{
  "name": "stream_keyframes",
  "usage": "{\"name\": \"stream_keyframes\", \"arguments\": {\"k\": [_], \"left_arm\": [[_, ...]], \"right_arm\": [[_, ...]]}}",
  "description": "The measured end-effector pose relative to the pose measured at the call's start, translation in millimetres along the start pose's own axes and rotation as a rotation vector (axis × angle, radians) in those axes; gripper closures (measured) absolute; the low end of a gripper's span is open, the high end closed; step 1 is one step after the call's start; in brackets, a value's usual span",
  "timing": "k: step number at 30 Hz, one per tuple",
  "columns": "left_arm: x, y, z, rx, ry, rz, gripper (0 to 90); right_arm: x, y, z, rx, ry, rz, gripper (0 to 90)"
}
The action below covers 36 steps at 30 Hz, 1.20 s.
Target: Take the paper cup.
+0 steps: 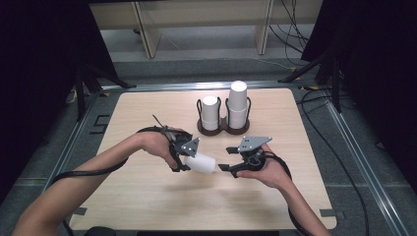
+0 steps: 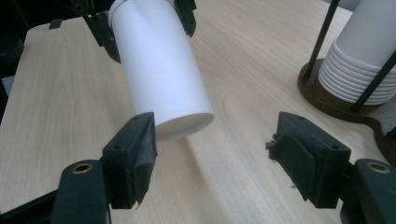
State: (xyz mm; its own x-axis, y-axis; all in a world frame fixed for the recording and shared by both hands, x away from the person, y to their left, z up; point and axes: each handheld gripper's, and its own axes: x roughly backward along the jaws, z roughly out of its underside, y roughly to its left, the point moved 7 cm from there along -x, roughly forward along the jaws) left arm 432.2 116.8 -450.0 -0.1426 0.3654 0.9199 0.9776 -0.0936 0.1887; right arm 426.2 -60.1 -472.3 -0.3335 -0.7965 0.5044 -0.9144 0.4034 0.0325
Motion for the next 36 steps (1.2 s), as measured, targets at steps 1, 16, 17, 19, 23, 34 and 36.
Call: {"name": "stream_keyframes", "arguments": {"k": [1, 16, 17, 19, 23, 34, 36], "left_arm": [[-0.1, 0.0, -0.8, -0.005, 0.002, 0.002, 33.6], [-0.2, -1.9, -8.2, -0.031, 0.015, 0.021, 33.6], [0.1, -1.8, -9.4, -0.032, 0.012, 0.02, 33.6], [0.5, -1.6, -9.7, -0.035, 0.016, 0.022, 33.6], [-0.5, -3.4, -10.5, -0.034, 0.018, 0.029, 33.6], [-1.9, -4.0, -12.6, -0.047, 0.032, 0.037, 33.6], [-2.0, -3.9, -12.7, -0.046, 0.032, 0.036, 33.6]], "right_arm": [[-0.4, 0.4, 0.0, 0.005, 0.007, -0.009, 30.4], [-12.4, 6.1, -9.6, 0.066, 0.046, -0.1, 30.5], [-13.2, 8.2, -10.0, 0.069, 0.061, -0.112, 30.5], [-14.3, 8.6, -10.3, 0.077, 0.063, -0.115, 30.5], [-16.6, 10.9, -10.9, 0.097, 0.086, -0.124, 30.6], [-24.1, 14.9, -15.1, 0.147, 0.124, -0.153, 31.2], [-24.5, 16.0, -15.3, 0.143, 0.131, -0.157, 31.2]]}}
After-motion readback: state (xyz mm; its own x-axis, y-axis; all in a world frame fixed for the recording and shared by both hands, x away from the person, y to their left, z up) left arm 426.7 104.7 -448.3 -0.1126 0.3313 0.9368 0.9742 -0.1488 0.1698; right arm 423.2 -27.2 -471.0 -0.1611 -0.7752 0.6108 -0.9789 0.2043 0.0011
